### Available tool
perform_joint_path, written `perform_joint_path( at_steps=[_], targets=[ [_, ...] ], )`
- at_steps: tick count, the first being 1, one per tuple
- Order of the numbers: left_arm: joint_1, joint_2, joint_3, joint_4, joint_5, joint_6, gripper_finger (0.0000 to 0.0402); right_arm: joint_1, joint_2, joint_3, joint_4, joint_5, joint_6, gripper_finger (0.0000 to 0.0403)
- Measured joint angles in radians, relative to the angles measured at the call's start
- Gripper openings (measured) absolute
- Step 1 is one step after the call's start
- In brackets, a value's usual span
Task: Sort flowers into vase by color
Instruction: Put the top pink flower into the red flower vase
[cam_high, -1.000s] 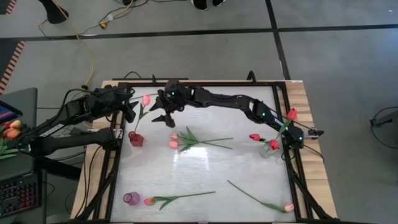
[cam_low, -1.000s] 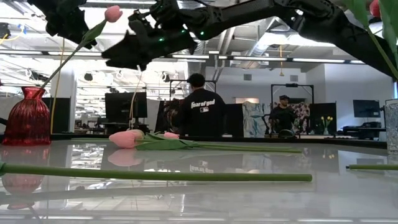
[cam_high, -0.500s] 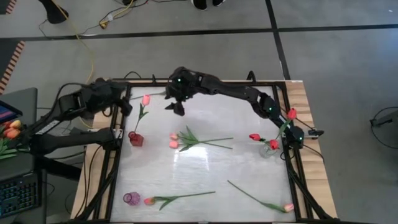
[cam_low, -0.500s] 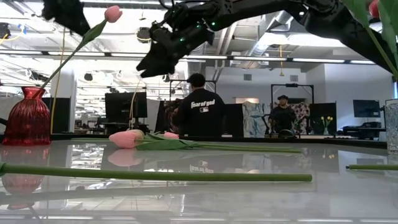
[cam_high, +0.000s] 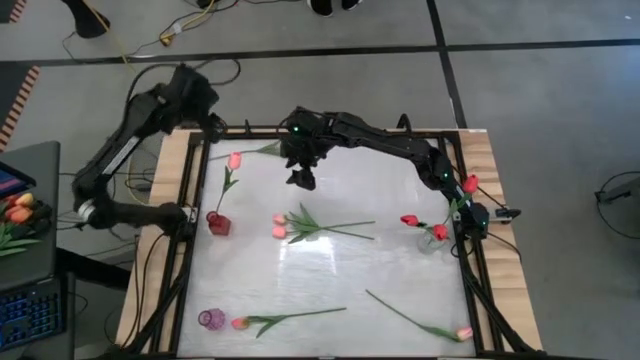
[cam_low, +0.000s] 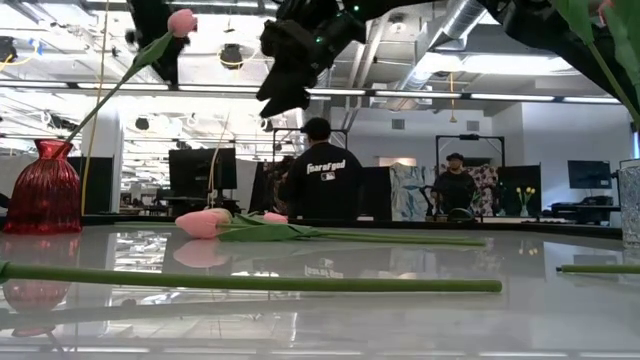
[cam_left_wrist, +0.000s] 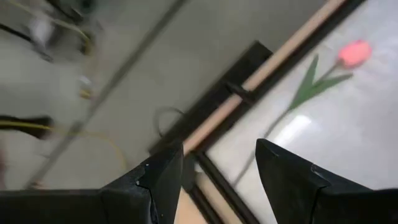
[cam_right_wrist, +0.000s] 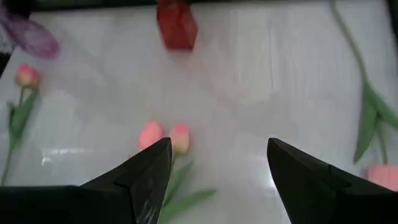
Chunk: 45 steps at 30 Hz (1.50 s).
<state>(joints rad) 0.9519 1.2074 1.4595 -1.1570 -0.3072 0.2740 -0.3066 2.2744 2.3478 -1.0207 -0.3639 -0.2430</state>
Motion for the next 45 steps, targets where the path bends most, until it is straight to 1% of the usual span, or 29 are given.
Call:
perform_joint_path(
  at_steps=[3,4,6,9,13,16,18,21,24,27,31,36,40,45],
  targets=[
    [0.103,0.081,-0.003,0.036,0.157,-0.001,0.0190,0.001,-0.003,0.000,-0.052,0.000,-0.017,0.0292],
    [0.136,0.101,-0.003,0.034,0.179,-0.001,0.0190,0.001,-0.005,-0.001,-0.069,0.001,-0.017,0.0292],
    [0.164,0.144,-0.003,0.028,0.198,-0.018,0.0190,0.000,-0.010,-0.001,-0.087,0.000,-0.018,0.0292],
    [0.163,0.215,-0.011,0.000,0.210,-0.031,0.0190,-0.005,-0.023,-0.001,-0.124,-0.001,-0.024,0.0292],
    [0.131,0.271,-0.058,0.006,0.251,0.007,0.0190,-0.023,-0.031,-0.002,-0.217,-0.013,-0.050,0.0291],
    [0.117,0.309,-0.097,0.039,0.257,0.053,0.0190,-0.040,-0.063,-0.055,-0.247,-0.056,-0.072,0.0291],
    [0.106,0.327,-0.116,0.070,0.263,0.069,0.0190,-0.054,-0.108,-0.130,-0.240,-0.075,-0.076,0.0291],
    [0.103,0.361,-0.135,0.078,0.304,0.119,0.0190,-0.070,-0.204,-0.294,-0.177,-0.082,-0.078,0.0290],
    [0.086,0.387,-0.136,0.100,0.325,0.152,0.0190,-0.086,-0.334,-0.495,-0.052,-0.081,-0.069,0.0290],
    [0.063,0.412,-0.136,0.117,0.321,0.176,0.0190,-0.096,-0.476,-0.687,0.078,-0.081,-0.027,0.0290],
    [0.042,0.431,-0.136,0.135,0.321,0.190,0.0190,-0.082,-0.645,-0.896,0.232,-0.081,0.007,0.0290],
    [0.041,0.432,-0.136,0.193,0.322,0.185,0.0190,-0.072,-0.831,-1.057,0.272,-0.080,0.009,0.0290],
    [0.048,0.432,-0.136,0.218,0.326,0.165,0.0190,-0.113,-0.978,-1.166,0.310,-0.079,0.002,0.0290],
    [0.048,0.432,-0.136,0.215,0.328,0.132,0.0190,-0.206,-1.158,-1.329,0.539,-0.079,0.015,0.0290]
  ],
)
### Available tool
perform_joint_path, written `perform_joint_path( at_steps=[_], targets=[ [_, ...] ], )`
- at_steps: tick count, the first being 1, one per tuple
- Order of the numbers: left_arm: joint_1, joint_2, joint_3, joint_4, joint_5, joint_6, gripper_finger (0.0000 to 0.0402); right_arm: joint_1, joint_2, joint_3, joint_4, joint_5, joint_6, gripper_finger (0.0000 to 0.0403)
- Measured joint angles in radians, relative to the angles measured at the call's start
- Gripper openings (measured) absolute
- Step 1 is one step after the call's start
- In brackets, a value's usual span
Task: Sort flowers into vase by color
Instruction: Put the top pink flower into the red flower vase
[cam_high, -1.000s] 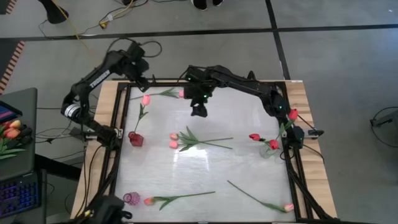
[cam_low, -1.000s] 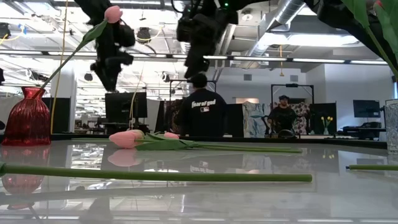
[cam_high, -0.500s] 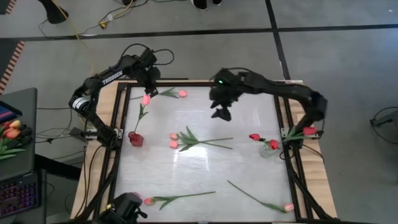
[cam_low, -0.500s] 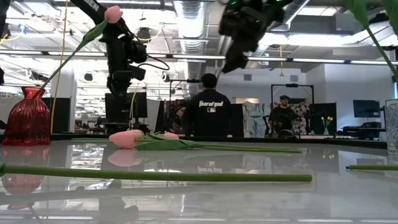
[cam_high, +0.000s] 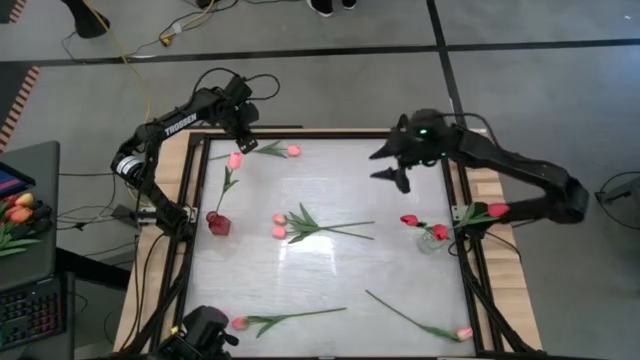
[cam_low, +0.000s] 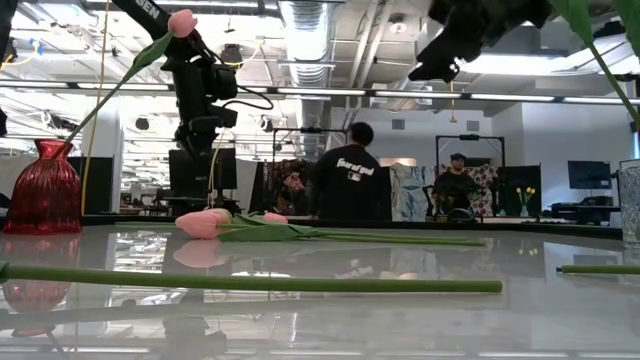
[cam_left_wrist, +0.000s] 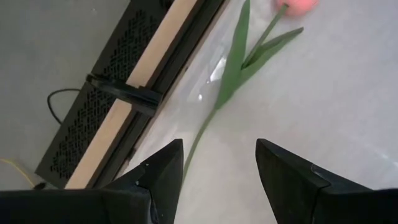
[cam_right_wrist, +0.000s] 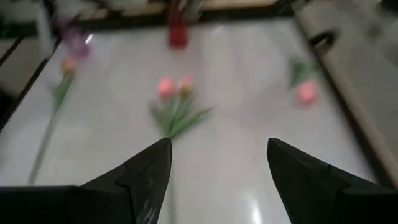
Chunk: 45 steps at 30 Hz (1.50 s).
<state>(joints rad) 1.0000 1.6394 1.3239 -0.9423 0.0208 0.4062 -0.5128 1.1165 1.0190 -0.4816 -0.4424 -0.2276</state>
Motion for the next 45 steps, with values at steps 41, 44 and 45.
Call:
perform_joint_path(
  at_steps=[41,44,45],
  targets=[
    [0.001,-0.012,-0.249,0.078,0.097,0.116,0.0190,0.332,-0.193,-0.114,0.196,0.314,0.249,0.0290],
    [0.005,-0.011,-0.269,0.112,0.102,0.110,0.0190,0.344,-0.211,-0.114,0.156,0.314,0.256,0.0290],
    [0.006,-0.011,-0.277,0.124,0.100,0.109,0.0190,0.349,-0.217,-0.114,0.150,0.314,0.261,0.0290]
  ],
)
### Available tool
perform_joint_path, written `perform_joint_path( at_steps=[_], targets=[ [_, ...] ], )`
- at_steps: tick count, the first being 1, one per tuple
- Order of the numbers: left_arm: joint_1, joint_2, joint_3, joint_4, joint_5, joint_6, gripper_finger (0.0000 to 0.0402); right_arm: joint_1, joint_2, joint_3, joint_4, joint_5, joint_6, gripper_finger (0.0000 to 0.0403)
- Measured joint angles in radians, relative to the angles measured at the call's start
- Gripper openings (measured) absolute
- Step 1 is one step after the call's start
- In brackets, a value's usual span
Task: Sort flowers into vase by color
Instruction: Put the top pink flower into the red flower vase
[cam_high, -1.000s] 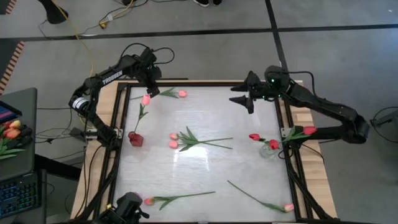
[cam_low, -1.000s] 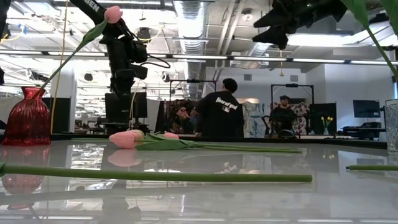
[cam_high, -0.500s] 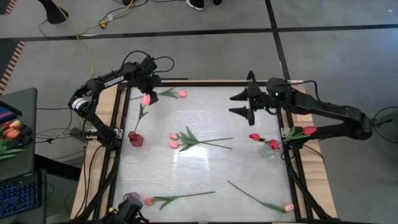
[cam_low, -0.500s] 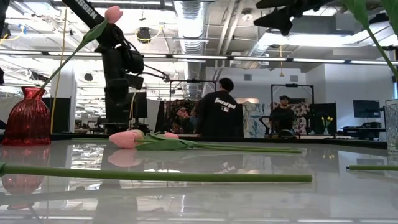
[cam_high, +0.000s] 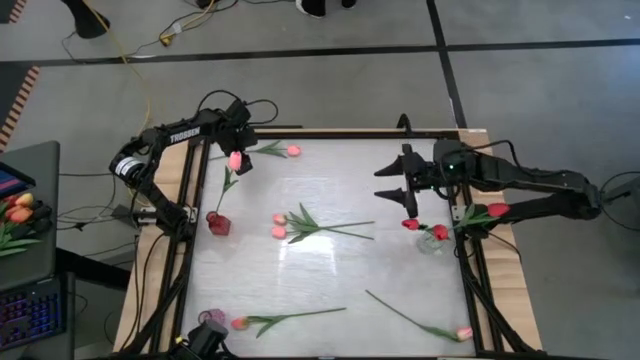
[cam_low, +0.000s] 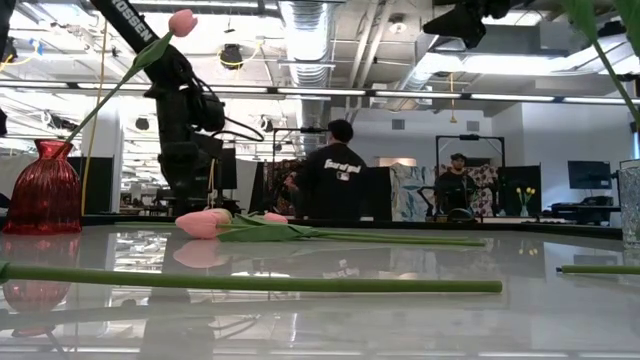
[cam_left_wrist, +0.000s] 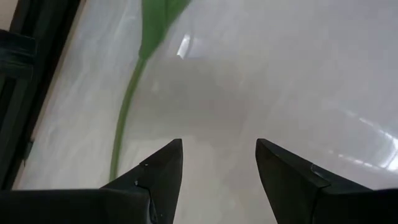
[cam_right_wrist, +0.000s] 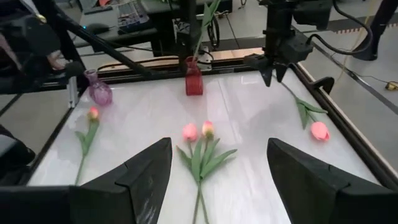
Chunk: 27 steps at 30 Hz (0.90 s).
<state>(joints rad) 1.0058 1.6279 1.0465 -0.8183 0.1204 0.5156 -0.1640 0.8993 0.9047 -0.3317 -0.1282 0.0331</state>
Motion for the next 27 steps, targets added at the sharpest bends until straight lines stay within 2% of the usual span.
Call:
perform_joint_path(
  at_steps=[11,18,27],
  targets=[
    [0.000,0.001,-0.007,0.015,-0.012,-0.012,0.0190,0.063,-0.039,0.000,-0.042,0.110,0.020,0.0290],
    [0.000,0.001,-0.007,0.021,-0.030,-0.007,0.0190,0.081,-0.034,0.000,-0.042,0.132,0.014,0.0290],
    [0.000,0.011,-0.007,0.165,-0.091,0.028,0.0190,0.080,-0.036,0.000,-0.042,0.132,-0.005,0.0290]
  ],
)
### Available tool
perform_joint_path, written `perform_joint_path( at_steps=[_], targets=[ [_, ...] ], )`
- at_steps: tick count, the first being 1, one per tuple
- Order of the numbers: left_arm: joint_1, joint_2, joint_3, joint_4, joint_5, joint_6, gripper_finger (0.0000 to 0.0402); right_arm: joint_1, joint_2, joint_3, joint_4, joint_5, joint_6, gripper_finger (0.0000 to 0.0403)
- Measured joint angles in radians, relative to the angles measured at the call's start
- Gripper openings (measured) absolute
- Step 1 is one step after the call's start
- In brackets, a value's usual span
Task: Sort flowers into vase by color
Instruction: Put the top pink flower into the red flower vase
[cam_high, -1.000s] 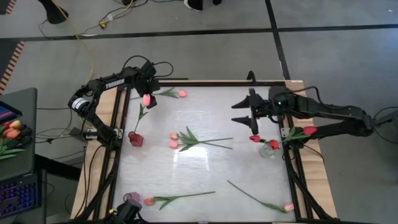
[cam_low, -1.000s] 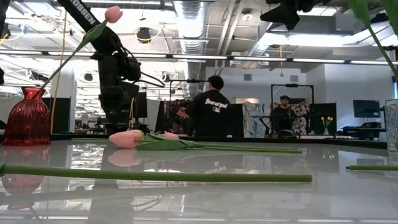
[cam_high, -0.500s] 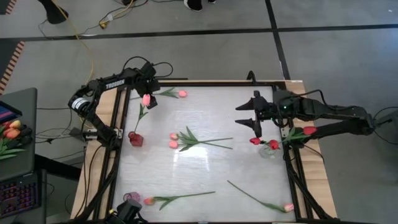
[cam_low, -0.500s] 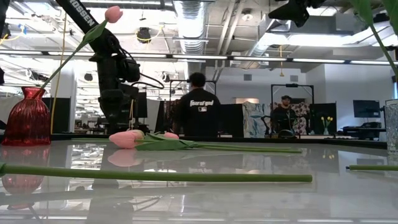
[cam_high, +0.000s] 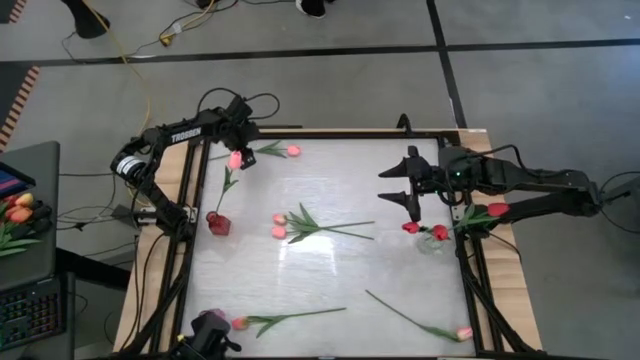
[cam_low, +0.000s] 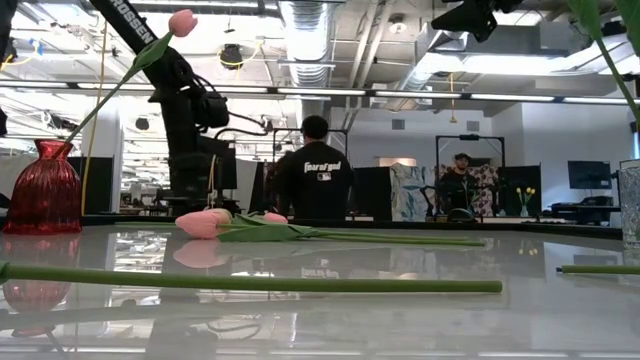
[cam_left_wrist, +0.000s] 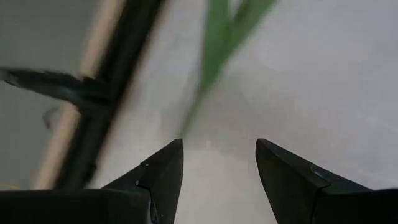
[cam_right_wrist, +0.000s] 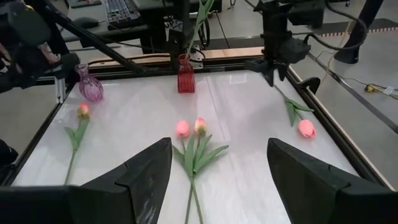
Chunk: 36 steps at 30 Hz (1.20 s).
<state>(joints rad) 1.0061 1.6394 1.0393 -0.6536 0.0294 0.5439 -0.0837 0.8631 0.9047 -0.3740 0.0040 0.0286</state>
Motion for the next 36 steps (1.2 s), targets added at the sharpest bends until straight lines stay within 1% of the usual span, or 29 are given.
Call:
perform_joint_path(
  at_steps=[4,9,12,15,17,20,24,36],
  targets=[
    [0.013,0.000,0.000,0.038,-0.014,0.014,0.0190,-0.001,0.000,0.000,0.000,0.000,-0.003,0.0290],
    [0.044,0.001,0.000,0.046,0.012,0.013,0.0190,-0.003,0.000,0.000,0.000,0.000,-0.003,0.0290],
    [0.051,0.038,0.001,0.051,0.011,0.002,0.0190,-0.003,0.000,0.000,0.000,0.000,-0.003,0.0290],
    [0.037,0.074,0.008,0.067,-0.074,-0.005,0.0190,-0.003,0.000,0.000,0.000,-0.001,0.002,0.0290],
    [0.029,0.080,0.022,0.094,-0.091,-0.006,0.0190,-0.003,0.000,0.000,0.001,-0.001,0.007,0.0290],
    [0.028,0.084,0.024,0.079,-0.089,0.013,0.0190,-0.002,0.000,0.000,0.001,-0.001,0.015,0.0290],
    [0.028,0.093,0.024,0.045,-0.162,0.039,0.0190,-0.002,0.000,0.000,0.008,-0.001,0.016,0.0290],
    [0.015,0.094,0.024,-0.005,-0.192,0.055,0.0190,-0.016,0.000,0.000,0.025,-0.001,0.016,0.0290]
  ],
)
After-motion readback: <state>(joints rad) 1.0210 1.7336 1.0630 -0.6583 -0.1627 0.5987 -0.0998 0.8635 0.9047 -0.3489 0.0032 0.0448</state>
